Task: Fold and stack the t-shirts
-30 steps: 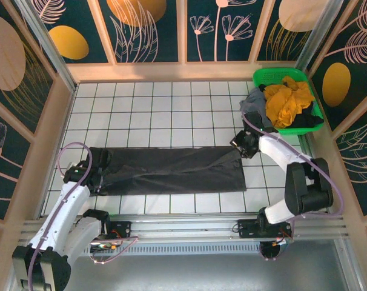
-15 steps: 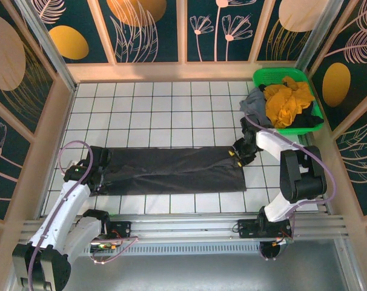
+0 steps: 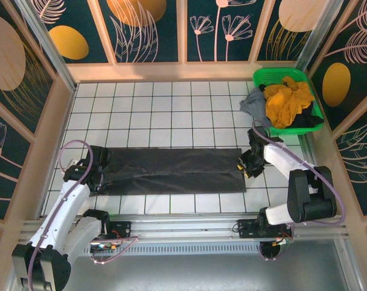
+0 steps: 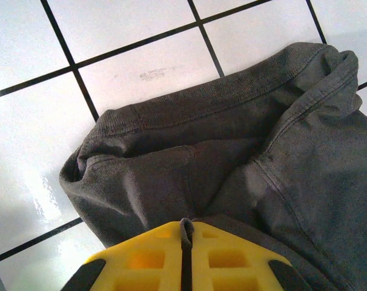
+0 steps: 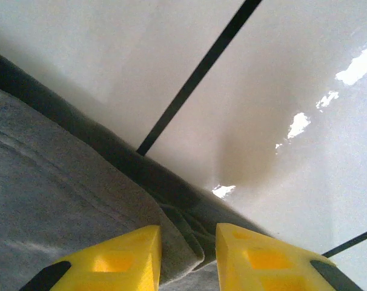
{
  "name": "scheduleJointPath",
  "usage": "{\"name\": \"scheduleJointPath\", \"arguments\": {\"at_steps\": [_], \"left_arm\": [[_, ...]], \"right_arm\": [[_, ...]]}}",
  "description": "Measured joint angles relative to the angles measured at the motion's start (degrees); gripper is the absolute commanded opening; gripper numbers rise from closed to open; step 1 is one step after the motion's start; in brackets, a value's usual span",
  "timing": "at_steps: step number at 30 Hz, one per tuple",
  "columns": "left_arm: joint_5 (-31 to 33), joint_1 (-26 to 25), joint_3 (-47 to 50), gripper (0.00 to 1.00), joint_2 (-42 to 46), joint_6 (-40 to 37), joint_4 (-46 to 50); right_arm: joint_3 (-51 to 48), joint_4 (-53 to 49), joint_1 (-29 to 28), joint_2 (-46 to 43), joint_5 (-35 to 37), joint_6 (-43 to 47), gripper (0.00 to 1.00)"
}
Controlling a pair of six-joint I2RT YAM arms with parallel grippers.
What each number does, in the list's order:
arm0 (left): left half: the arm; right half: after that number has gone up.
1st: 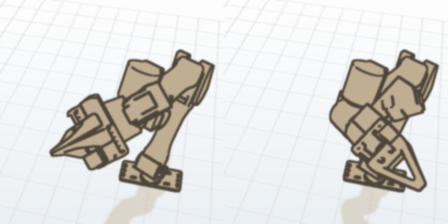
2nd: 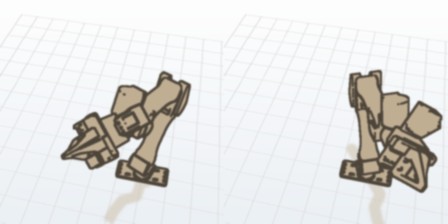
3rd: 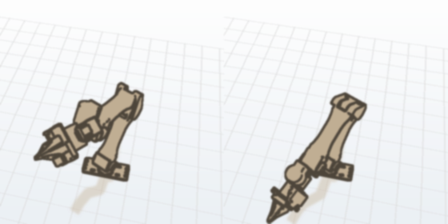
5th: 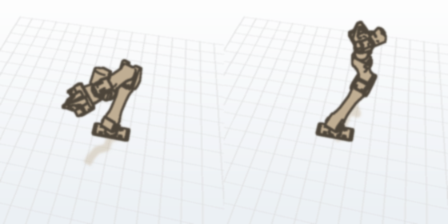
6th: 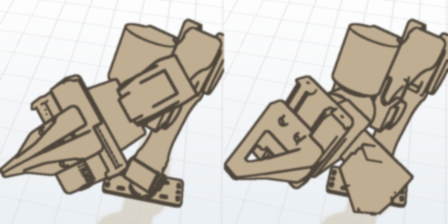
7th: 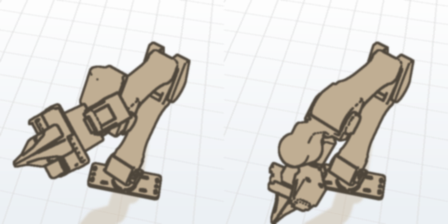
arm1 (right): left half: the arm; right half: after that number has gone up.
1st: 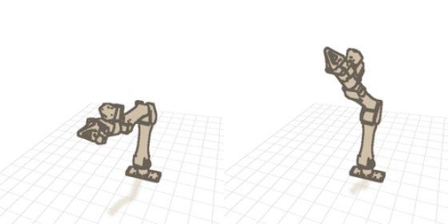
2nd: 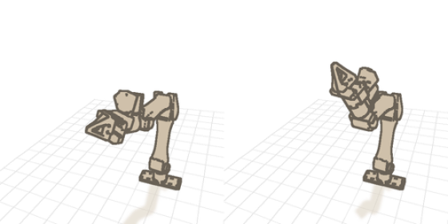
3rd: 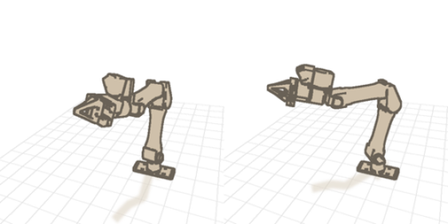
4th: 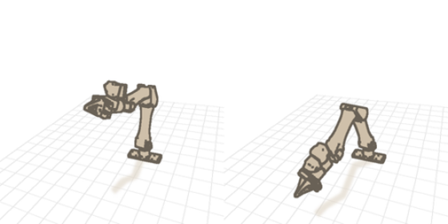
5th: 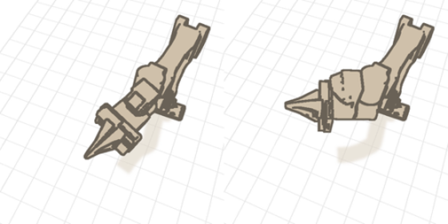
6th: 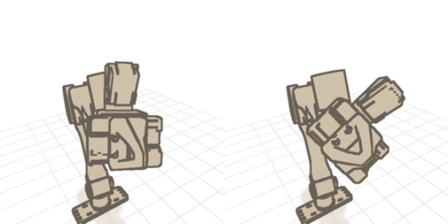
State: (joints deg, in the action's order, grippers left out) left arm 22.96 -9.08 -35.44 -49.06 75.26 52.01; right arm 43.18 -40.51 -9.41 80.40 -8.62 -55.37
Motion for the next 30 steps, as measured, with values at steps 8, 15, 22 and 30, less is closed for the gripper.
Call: {"name": "scheduleJointPath", "arguments": {"at_steps": [8, 15, 22, 30], "left_arm": [[-1.5, 0.0, -0.8, 0.38, -0.5, -1.0, -0.1], [-1.4, 0.0, -14.6, 0.32, -5.5, -5.5, -3.6], [-13.7, 3.7, -17.6, 0.24, -24.7, -9.9, -19.6], [-22.6, 11.2, -18.4, 0.22, -45.7, -16.0, -26.3]], "right_arm": [[-1.4, -0.2, 0.0, -1.2, 0.9, 1.0, 0.18], [3.8, 1.7, -1.8, -7.0, 2.8, 1.7, 0.15], [5.5, 9.3, -7.2, -1.7, 0.0, 2.4, 0.1], [4.3, 14.2, -6.1, 8.6, -1.9, 1.6, 0.09]]}}
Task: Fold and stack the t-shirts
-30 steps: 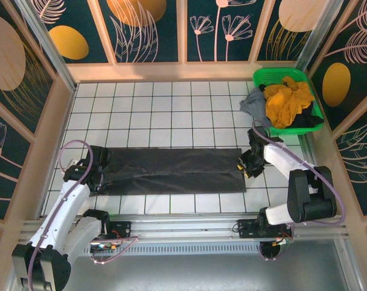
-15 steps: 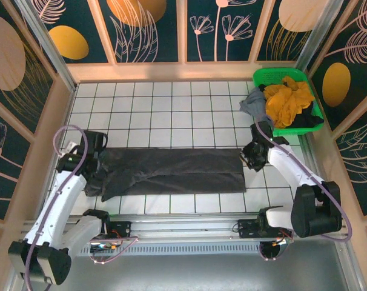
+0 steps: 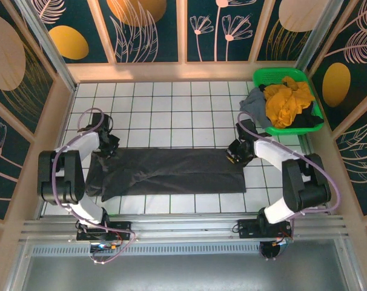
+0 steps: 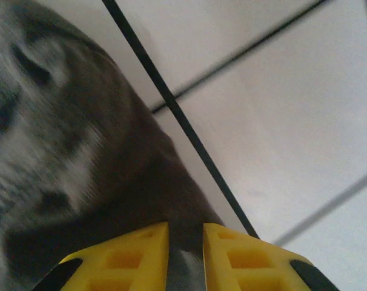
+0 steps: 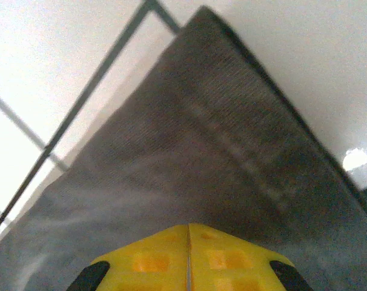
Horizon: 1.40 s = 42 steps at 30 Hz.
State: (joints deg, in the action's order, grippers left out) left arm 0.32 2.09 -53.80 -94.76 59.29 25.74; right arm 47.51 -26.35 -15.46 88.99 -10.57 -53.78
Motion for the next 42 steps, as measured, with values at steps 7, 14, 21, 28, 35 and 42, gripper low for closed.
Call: {"name": "scheduleJointPath", "arguments": {"at_steps": [7, 14, 21, 28, 35, 42], "left_arm": [[-2.1, 7.3, -7.3, 0.18, -8.9, -7.2, -0.6], [-7.9, 9.4, -23.1, 0.28, -21.0, -12.6, -1.3], [-9.7, 9.1, -27.8, 0.46, -21.4, -16.5, -3.7], [-11.3, 1.5, -16.4, 0.41, -3.5, -21.0, -8.1], [-14.1, -3.8, -5.4, 0.37, -1.0, -24.5, -9.0], [-13.1, -3.4, -3.6, 0.37, -2.1, -29.3, -9.7]], "right_arm": [[5.9, -0.4, 2.9, 8.3, -1.4, 1.7, 0.09], [22.4, -1.8, 5.4, 21.6, -4.4, 6.2, 0.1], [43.5, -2.9, 6.6, 33.9, -3.8, 19.1, 0.35], [44.7, -3.1, 3.8, 27.6, -4.1, 23.8, 0.38], [33.5, -0.5, -4.6, 14.9, -9.8, 21.8, 0.42], [27.4, 0.9, -6.6, 9.8, -13.4, 18.6, 0.43]]}}
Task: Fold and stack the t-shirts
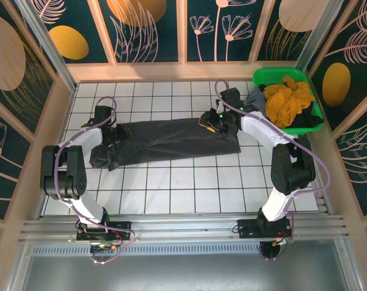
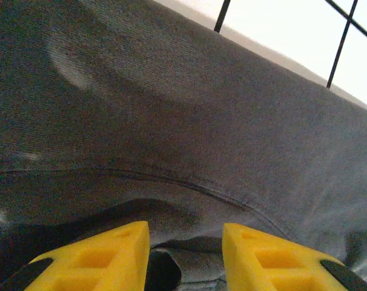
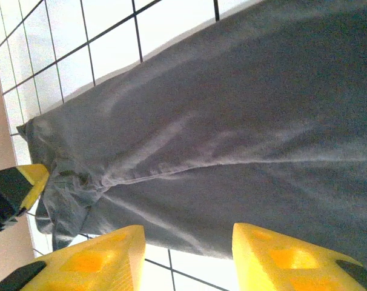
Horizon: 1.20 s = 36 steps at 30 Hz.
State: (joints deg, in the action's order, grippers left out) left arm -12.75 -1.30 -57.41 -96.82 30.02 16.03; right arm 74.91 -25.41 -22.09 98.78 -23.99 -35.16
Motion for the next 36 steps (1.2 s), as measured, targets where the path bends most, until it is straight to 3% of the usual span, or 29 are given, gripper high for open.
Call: {"name": "scheduleJointPath", "arguments": {"at_steps": [13, 29, 36], "left_arm": [[0.0, -1.1, 2.0, 0.37, -0.2, -2.9, -1.2], [0.8, -2.6, 4.4, 0.04, 2.8, -1.6, -0.8], [0.1, -3.3, 6.8, 0.0, 8.2, 2.0, 0.9]], "right_arm": [[-0.8, 0.9, 0.0, -0.8, -0.2, -2.4, 0.43], [-0.8, 1.4, 0.0, -0.8, -0.6, -2.9, 0.42], [-0.8, 1.9, 0.0, -0.8, -0.6, -3.0, 0.42]]}}
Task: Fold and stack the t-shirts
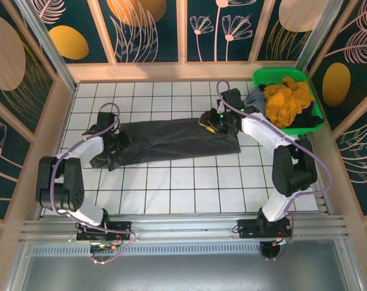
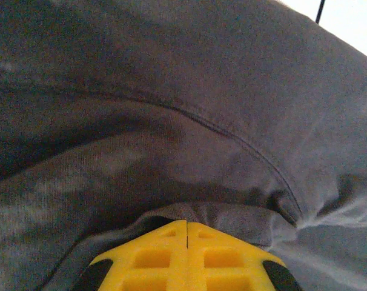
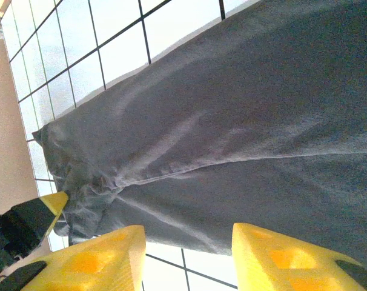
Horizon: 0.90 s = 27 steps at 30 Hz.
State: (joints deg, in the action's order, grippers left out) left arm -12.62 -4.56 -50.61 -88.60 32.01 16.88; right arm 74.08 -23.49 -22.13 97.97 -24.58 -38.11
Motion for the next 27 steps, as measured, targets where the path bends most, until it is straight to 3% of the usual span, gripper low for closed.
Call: {"name": "scheduleJointPath", "arguments": {"at_steps": [14, 18, 19, 22, 23, 27], "left_arm": [[-8.0, -3.7, 8.9, 0.0, 10.7, 13.4, 2.6], [-9.4, -6.8, 11.1, 0.0, 10.9, 17.4, 1.7], [-9.5, -7.8, 11.5, 0.02, 10.9, 18.2, 1.4], [-9.5, -10.1, 12.9, 0.32, 10.9, 20.6, 0.3], [-9.7, -10.6, 13.3, 0.38, 10.9, 21.0, 0.0], [-10.1, -11.4, 13.4, 0.47, 10.9, 21.3, 0.3]], "right_arm": [[-2.0, 0.8, 0.0, 0.0, -0.7, -0.3, 0.42], [-2.9, 1.2, 0.0, 0.0, -1.0, -0.7, 0.42], [-3.3, 1.4, 0.0, 0.0, -1.1, -0.9, 0.42], [-4.5, 1.8, 0.0, -0.1, -1.1, -1.3, 0.42], [-5.0, 1.9, 0.0, -0.2, -1.1, -1.5, 0.42], [-6.3, 2.4, 0.0, -0.5, -1.7, -1.7, 0.42]]}}
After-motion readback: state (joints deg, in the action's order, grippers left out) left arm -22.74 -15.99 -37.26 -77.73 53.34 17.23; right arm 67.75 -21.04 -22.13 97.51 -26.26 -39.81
